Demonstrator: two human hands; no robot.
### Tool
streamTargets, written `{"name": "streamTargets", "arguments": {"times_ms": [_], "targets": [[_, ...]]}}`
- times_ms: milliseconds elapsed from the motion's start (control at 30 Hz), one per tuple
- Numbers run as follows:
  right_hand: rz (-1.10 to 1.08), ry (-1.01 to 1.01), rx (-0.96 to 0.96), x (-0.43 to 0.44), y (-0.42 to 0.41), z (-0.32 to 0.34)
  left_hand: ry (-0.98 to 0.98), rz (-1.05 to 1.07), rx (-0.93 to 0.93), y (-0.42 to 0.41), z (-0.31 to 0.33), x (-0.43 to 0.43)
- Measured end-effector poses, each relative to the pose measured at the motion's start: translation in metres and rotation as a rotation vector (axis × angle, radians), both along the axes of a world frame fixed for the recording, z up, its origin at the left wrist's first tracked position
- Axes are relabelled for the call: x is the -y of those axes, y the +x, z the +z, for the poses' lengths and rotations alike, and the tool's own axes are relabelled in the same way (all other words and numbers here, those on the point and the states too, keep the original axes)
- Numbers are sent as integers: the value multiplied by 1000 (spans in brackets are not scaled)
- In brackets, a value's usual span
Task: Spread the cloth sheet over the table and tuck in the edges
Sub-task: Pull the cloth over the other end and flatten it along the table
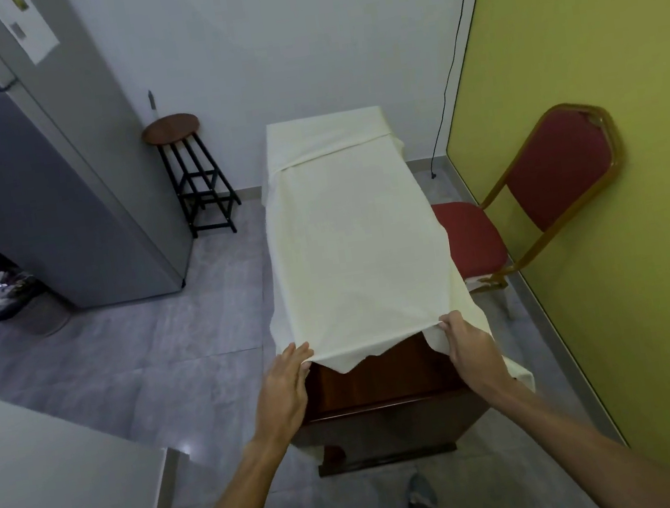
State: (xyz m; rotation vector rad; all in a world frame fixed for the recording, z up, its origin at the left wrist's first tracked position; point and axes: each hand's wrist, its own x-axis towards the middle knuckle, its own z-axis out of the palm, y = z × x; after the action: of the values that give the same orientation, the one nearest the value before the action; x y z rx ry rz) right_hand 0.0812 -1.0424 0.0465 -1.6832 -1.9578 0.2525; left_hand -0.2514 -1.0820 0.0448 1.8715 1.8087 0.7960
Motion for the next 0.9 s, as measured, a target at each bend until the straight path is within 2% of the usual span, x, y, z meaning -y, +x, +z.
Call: {"name": "streamTargets", "arguments": {"times_ms": [100,167,233,433,567,700,767,833,900], "targets": [[49,-197,163,2,2,-9,-118,-104,-132,4,-9,11],[79,-274,221,9,7,-14,-125,-111,-157,3,-16,16],[61,-237,165,16,12,-19,-72,-94,-164,3,-19,19],[105,-298,257,23,26,-33,0,-120,-190,14,-30,22],[60,-212,171,21,38,-23,78,-116,-140,25,-18,15],[-49,-150,68,21,69,-22,185,-224,-115,64,-9,0],[-111,-280,143,23,91,-40,205,-353,-201,83,-27,0],[-152,-489,224,25,104,-61,101,-489,-320,93,-52,4],[-163,-615,239,25,104,-73,-7,-557,-406,93,-75,6]]}}
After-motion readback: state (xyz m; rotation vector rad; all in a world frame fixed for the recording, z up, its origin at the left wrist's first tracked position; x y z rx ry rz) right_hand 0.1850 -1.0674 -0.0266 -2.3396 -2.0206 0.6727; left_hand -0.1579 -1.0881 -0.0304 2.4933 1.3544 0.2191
